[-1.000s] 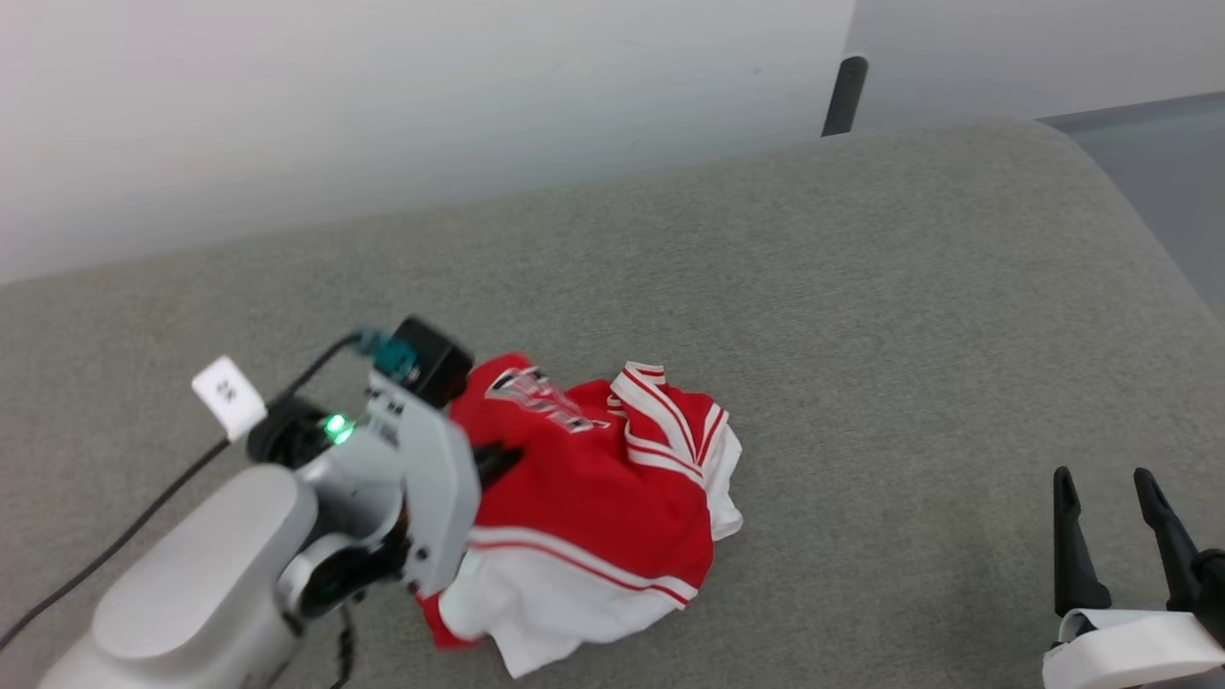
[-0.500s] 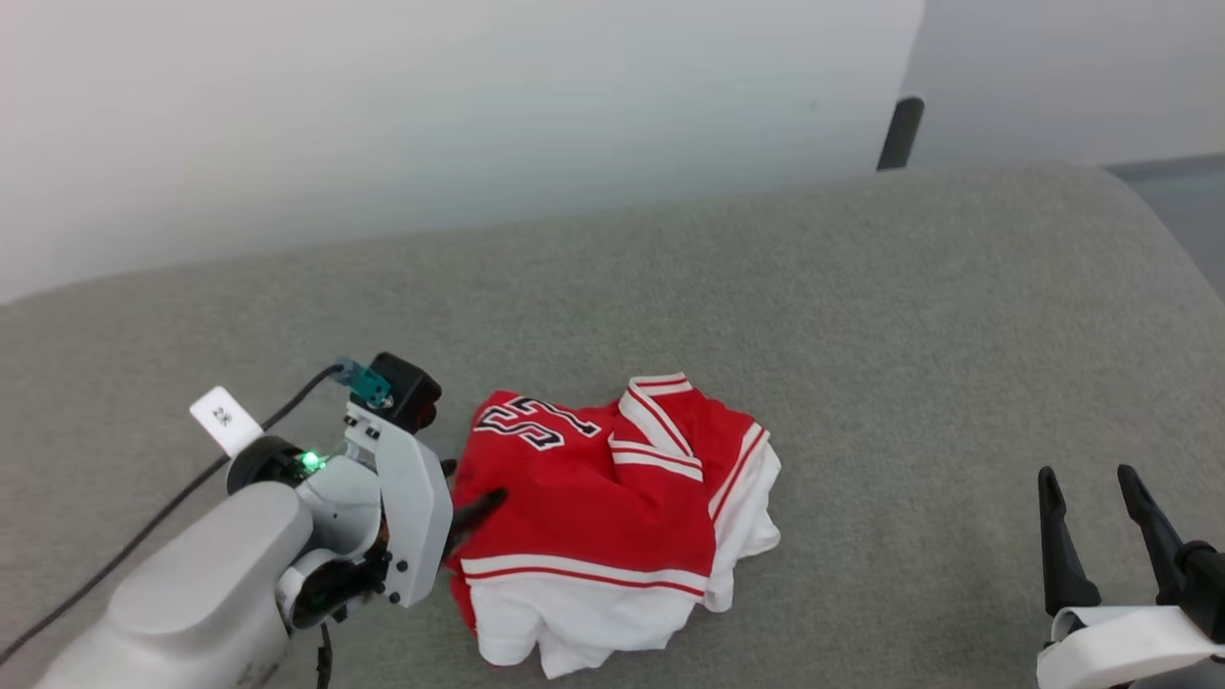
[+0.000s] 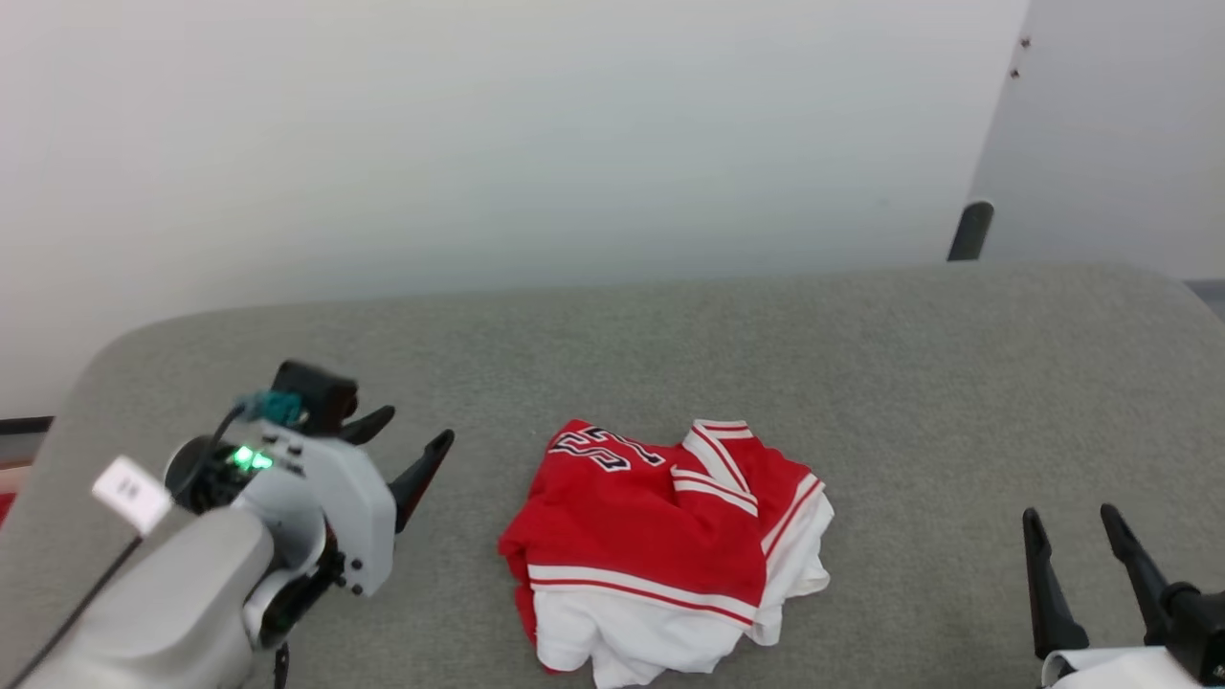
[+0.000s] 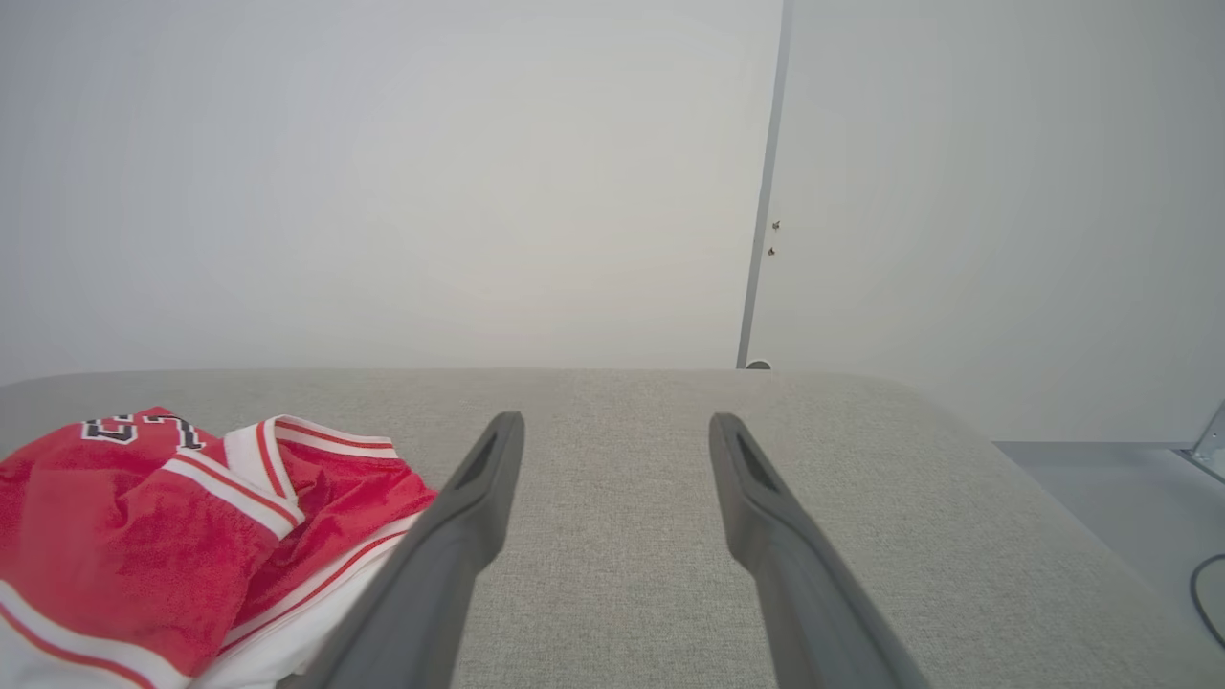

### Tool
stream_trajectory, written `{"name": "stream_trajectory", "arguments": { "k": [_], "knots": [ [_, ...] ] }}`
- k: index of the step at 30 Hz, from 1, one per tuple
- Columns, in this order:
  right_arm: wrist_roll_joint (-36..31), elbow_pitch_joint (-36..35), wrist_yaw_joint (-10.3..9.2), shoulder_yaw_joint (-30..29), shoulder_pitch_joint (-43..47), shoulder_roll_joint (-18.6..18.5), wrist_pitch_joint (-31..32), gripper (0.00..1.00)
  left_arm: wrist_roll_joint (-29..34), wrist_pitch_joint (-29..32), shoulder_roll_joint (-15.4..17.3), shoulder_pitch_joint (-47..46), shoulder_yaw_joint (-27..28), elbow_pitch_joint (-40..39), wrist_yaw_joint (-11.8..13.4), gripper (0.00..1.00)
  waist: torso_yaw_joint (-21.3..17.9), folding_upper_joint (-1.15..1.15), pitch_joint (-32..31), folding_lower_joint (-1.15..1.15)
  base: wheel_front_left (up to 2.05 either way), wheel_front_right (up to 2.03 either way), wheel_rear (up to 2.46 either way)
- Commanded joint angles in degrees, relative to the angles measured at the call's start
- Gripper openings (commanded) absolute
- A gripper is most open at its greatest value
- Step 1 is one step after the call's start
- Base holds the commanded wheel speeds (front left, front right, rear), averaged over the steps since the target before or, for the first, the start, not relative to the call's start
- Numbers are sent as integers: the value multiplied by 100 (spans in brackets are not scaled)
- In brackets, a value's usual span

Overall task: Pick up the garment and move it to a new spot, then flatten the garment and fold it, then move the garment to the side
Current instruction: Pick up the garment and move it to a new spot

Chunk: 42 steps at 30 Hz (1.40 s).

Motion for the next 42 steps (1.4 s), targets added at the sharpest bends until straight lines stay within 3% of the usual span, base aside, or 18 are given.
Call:
{"name": "stream_trajectory", "arguments": {
  "k": [1, 7, 13, 19, 22, 30, 42],
  "knots": [
    [-17, 20, 0, 26, 103, 2, -57, 100, 58, -278, 0, 177, 60, 32, 93, 100, 195, 0, -199, 0, 0, 0, 0],
    [-7, 146, 0, 130, 186, -51, -191, 100, 74, -1460, 28, 699, 375, 54, 325, 100, 306, 0, -325, 0, 0, 0, 0],
    [8, 238, 0, 122, 246, -97, -283, 100, 175, -1769, 31, 1123, 865, -54, 570, 100, 383, 0, -356, 0, 0, 0, 0],
    [-21, 339, 0, 27, 294, -165, -386, 100, 768, -1771, -124, 2043, 2203, -713, 841, 100, 429, 0, -364, 0, 0, 0, 0],
    [-35, 395, 0, -44, 297, -181, -406, 100, 1081, -1776, -270, 2566, 2868, -1023, 834, 100, 436, 0, -365, 0, 0, 0, 0],
    [-52, 466, 0, -277, 400, -215, -428, 100, 1909, -1775, -725, 3590, 4175, -1409, 597, 100, 517, 0, -385, 0, 0, 0, 0],
    [-65, 378, 0, -428, 482, -198, -432, 100, 2686, -1776, -1264, 3926, 5149, -1289, -7, 100, 574, 0, -385, 0, 0, 0, 0]
  ]
}}
